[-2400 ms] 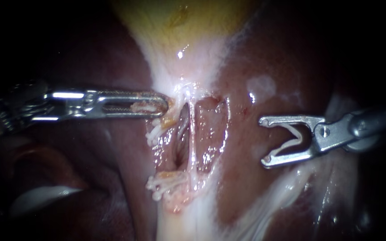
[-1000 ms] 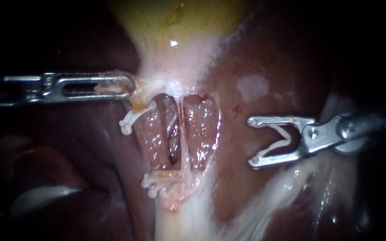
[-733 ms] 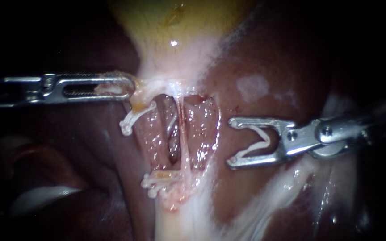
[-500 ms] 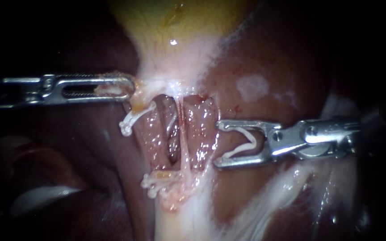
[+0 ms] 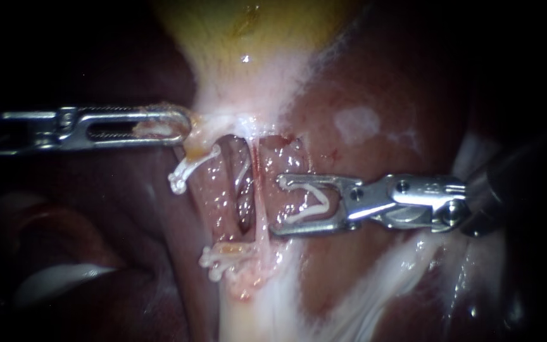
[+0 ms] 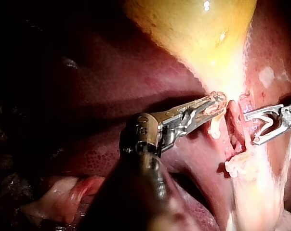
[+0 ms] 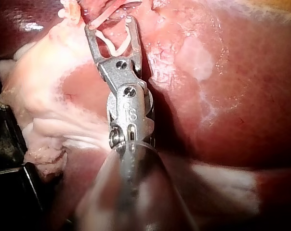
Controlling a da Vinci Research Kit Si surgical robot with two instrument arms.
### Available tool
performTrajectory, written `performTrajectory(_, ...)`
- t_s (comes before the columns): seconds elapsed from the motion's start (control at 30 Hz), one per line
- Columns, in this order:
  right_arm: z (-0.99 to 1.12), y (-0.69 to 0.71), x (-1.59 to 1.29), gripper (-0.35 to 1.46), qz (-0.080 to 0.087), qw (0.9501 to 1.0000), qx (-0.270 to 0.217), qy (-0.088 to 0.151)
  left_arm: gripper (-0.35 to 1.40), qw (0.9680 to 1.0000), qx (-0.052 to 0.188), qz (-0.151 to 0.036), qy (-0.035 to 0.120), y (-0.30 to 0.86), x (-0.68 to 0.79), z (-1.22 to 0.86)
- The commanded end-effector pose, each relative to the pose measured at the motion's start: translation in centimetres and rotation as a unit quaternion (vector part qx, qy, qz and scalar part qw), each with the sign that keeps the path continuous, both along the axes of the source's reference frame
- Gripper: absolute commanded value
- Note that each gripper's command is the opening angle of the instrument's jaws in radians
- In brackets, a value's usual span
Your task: Clipping first clip right tube
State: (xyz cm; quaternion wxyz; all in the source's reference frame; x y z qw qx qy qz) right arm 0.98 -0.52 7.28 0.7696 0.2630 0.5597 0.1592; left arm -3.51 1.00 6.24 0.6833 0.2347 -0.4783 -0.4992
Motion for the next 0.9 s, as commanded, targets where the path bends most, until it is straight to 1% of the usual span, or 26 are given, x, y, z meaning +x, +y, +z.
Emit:
performTrajectory(0.03,0.01,-0.01,0.02,0.47,0.0,1.0,0.004,0.002,-0.35,1.0,0.0,0.0,0.0,0.0,0.0,0.0)
performTrajectory(0.1,0.03,-0.02,0.07,0.47,0.0,0.9999,0.012,0.009,-0.35,1.0,0.0,0.0,0.0,0.0,0.0,0.0)
performTrajectory(0.23,0.04,-0.01,0.14,0.46,0.006,0.9992,0.032,0.024,-0.35,1.0,0.0,0.0,0.0,0.0,0.0,0.0)
performTrajectory(0.43,0.08,-0.03,0.24,0.46,0.01,0.9984,0.047,0.031,-0.35,1.0,0.0,0.0,0.0,0.0,-0.01,0.0)
performTrajectory(0.6,0.17,-0.08,0.31,0.46,0.009,0.9972,0.062,0.042,-0.35,1.0,0.0,0.0,0.0,0.0,-0.02,0.0)
performTrajectory(0.7,0.22,-0.11,0.36,0.46,0.011,0.9953,0.078,0.056,-0.35,1.0,0.0,-0.001,0.0,0.0,-0.03,0.0)
performTrajectory(0.77,0.24,-0.14,0.38,0.46,0.012,0.9929,0.095,0.07,-0.35,1.0,0.0,-0.001,0.001,0.0,-0.03,0.0)
performTrajectory(0.9,0.2,-0.15,0.37,0.46,0.014,0.986,0.13,0.103,-0.35,1.0,0.0,-0.001,0.0,0.0,-0.03,0.0)
